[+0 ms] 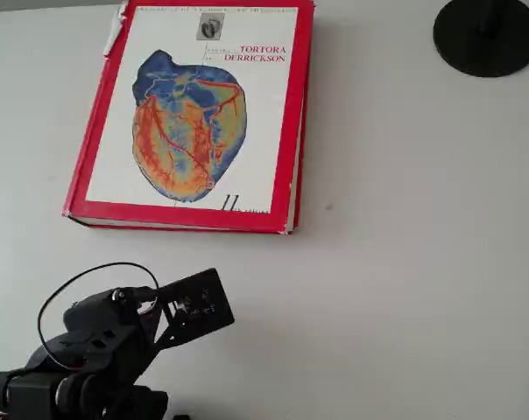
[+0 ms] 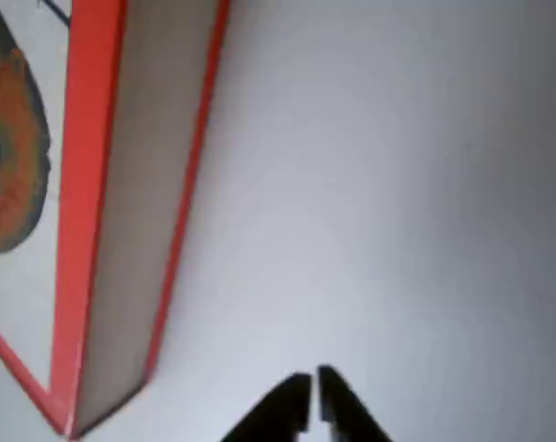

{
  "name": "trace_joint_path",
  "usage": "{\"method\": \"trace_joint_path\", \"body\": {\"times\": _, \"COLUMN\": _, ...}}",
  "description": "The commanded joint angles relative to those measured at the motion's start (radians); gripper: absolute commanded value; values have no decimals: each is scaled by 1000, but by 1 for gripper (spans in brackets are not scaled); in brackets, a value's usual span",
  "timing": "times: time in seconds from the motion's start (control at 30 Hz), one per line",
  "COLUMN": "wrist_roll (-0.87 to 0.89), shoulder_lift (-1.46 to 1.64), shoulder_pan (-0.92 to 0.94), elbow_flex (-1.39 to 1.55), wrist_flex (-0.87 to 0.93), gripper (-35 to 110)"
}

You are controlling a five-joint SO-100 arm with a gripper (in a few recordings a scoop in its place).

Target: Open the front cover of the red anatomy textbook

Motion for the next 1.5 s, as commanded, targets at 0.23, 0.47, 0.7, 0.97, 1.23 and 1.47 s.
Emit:
{"method": "trace_joint_path", "body": {"times": 0.23, "wrist_roll": -9, "shoulder_lift": 3, "shoulder_pan": -8, "elbow_flex": 2, "wrist_flex": 9, "gripper": 0}}
{"method": "trace_joint_path", "body": {"times": 0.47, "wrist_roll": -9, "shoulder_lift": 3, "shoulder_pan": -8, "elbow_flex": 2, "wrist_flex": 9, "gripper": 2}}
{"method": "trace_joint_path", "body": {"times": 0.7, "wrist_roll": -135, "shoulder_lift": 3, "shoulder_pan": 95, "elbow_flex": 63, "wrist_flex": -304, "gripper": 7}}
{"method": "trace_joint_path", "body": {"times": 0.97, "wrist_roll": -120, "shoulder_lift": -72, "shoulder_pan": 138, "elbow_flex": 51, "wrist_flex": -448, "gripper": 21}}
{"method": "trace_joint_path", "body": {"times": 1.23, "wrist_roll": -94, "shoulder_lift": -589, "shoulder_pan": 209, "elbow_flex": -114, "wrist_flex": -759, "gripper": 21}}
{"method": "trace_joint_path", "body": {"times": 1.47, "wrist_roll": -95, "shoulder_lift": -811, "shoulder_pan": 241, "elbow_flex": -247, "wrist_flex": -857, "gripper": 21}}
